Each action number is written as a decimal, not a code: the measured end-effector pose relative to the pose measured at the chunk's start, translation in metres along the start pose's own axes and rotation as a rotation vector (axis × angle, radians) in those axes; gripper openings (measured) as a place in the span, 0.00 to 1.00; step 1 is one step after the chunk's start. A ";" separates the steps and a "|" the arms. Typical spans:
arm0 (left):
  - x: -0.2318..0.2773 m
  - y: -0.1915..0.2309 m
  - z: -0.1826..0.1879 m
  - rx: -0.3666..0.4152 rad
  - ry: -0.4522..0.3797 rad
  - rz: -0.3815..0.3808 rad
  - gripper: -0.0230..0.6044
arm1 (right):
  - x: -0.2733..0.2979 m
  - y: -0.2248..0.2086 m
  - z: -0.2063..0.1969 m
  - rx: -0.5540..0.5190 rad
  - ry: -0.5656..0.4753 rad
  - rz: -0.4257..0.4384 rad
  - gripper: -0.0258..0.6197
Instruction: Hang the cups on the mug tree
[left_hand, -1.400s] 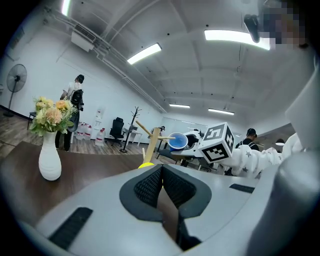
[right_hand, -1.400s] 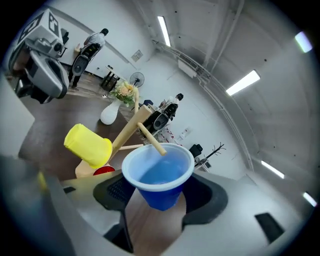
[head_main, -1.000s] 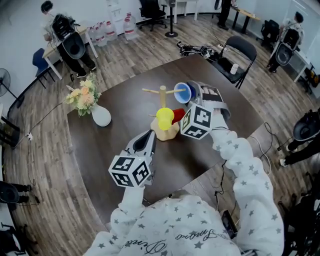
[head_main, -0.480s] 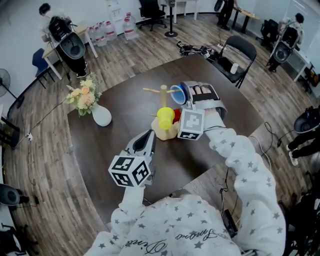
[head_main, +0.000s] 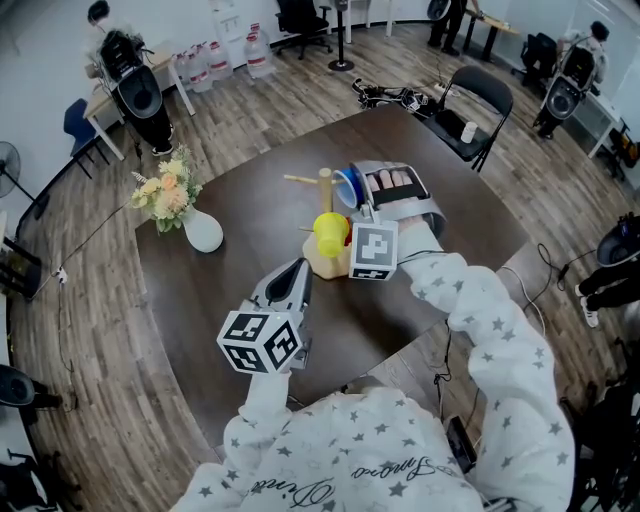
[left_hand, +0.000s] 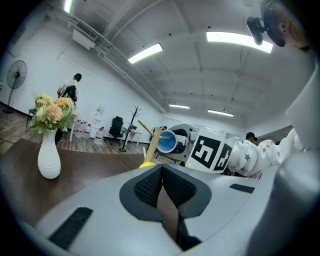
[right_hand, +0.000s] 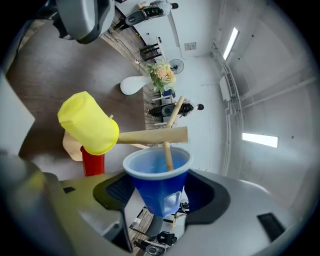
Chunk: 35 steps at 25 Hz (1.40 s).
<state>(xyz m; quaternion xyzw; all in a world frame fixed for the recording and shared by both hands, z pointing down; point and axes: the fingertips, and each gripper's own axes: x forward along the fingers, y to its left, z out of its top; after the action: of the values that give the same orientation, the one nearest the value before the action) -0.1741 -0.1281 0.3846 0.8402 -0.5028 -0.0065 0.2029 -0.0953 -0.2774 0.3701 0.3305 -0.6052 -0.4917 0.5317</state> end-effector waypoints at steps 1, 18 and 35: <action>0.000 0.000 0.000 -0.001 0.001 0.000 0.08 | -0.001 0.001 0.002 -0.005 -0.006 0.002 0.50; -0.002 0.003 0.002 -0.015 0.002 0.007 0.08 | -0.010 0.001 0.021 0.056 -0.094 -0.002 0.57; 0.008 -0.006 -0.004 -0.013 0.031 -0.048 0.08 | -0.046 0.004 0.027 0.258 -0.204 -0.048 0.59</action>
<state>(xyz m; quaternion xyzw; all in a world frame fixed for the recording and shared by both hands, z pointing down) -0.1645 -0.1312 0.3880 0.8508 -0.4791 -0.0016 0.2158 -0.1109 -0.2271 0.3604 0.3586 -0.7063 -0.4534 0.4086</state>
